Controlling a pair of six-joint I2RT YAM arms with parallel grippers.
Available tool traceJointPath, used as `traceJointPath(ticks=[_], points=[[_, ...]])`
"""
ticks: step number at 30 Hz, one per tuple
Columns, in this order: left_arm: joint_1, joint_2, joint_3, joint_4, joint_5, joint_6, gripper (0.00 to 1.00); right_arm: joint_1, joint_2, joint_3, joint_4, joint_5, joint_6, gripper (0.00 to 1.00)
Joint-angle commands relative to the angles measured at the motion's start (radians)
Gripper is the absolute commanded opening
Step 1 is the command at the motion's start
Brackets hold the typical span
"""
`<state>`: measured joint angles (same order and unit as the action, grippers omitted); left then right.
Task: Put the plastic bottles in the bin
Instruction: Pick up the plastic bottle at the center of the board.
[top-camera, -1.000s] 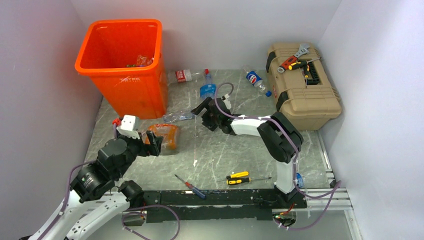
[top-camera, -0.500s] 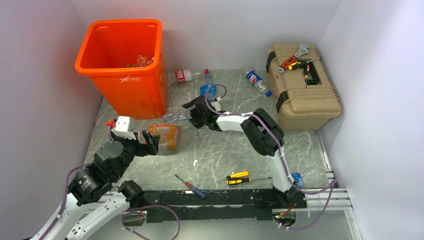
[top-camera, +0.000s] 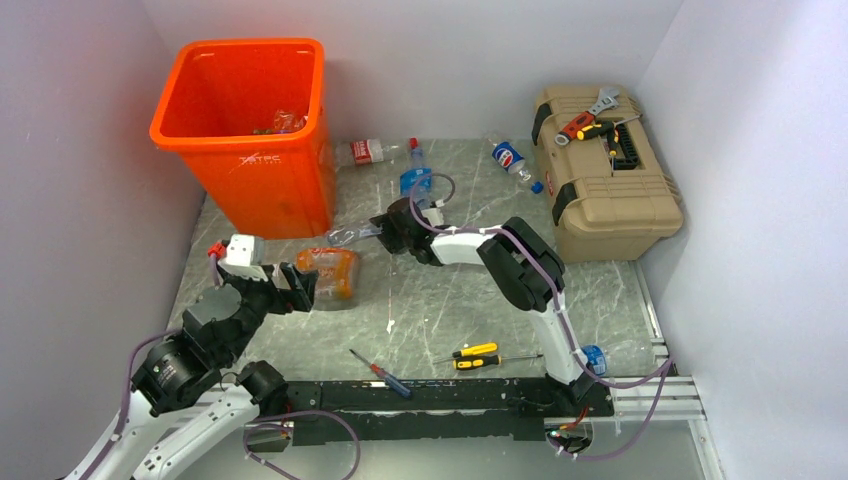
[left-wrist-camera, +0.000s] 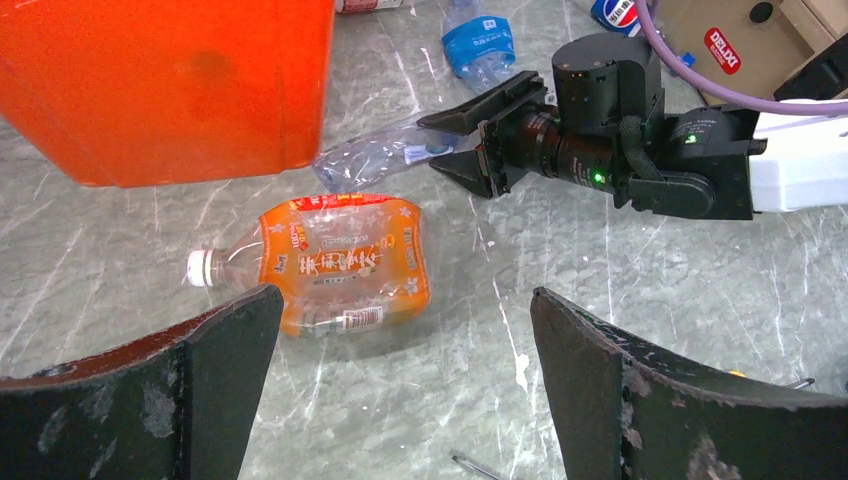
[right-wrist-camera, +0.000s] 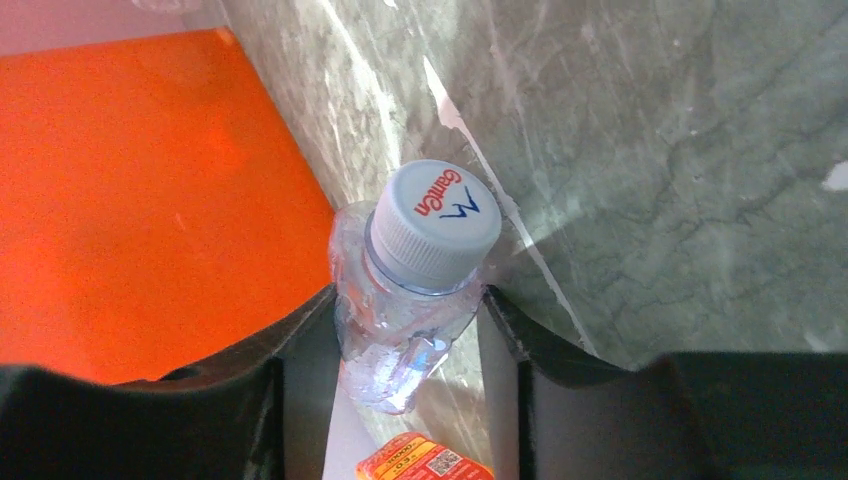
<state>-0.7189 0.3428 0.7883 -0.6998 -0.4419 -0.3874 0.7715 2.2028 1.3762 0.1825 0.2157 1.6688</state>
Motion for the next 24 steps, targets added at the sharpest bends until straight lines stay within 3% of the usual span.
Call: traceJointPath(ticks=[1, 7, 11, 16, 22, 24], points=[[-0.001, -0.013, -0.003, 0.027, -0.004, -0.012, 0.99, -0.001, 0.024, -0.081, -0.059, 0.053, -0.066, 0.41], [0.000, -0.028, -0.004, 0.023, -0.012, -0.012, 0.99, -0.015, -0.201, -0.217, 0.018, 0.105, -0.305, 0.30], [0.000, -0.040, -0.007, 0.035, -0.016, -0.008, 0.99, -0.034, -0.462, -0.309, 0.042, 0.104, -0.657, 0.27], [-0.001, -0.063, -0.042, 0.126, 0.041, 0.007, 0.99, -0.040, -0.742, -0.344, -0.124, 0.023, -1.067, 0.25], [-0.001, 0.028, -0.050, 0.356, 0.322, 0.103, 1.00, -0.042, -1.024, -0.381, -0.340, -0.198, -1.318, 0.25], [-0.001, 0.120, -0.015, 0.416, 0.530, 0.146, 0.99, -0.054, -1.116, -0.387, -0.385, -0.344, -1.346, 0.25]])
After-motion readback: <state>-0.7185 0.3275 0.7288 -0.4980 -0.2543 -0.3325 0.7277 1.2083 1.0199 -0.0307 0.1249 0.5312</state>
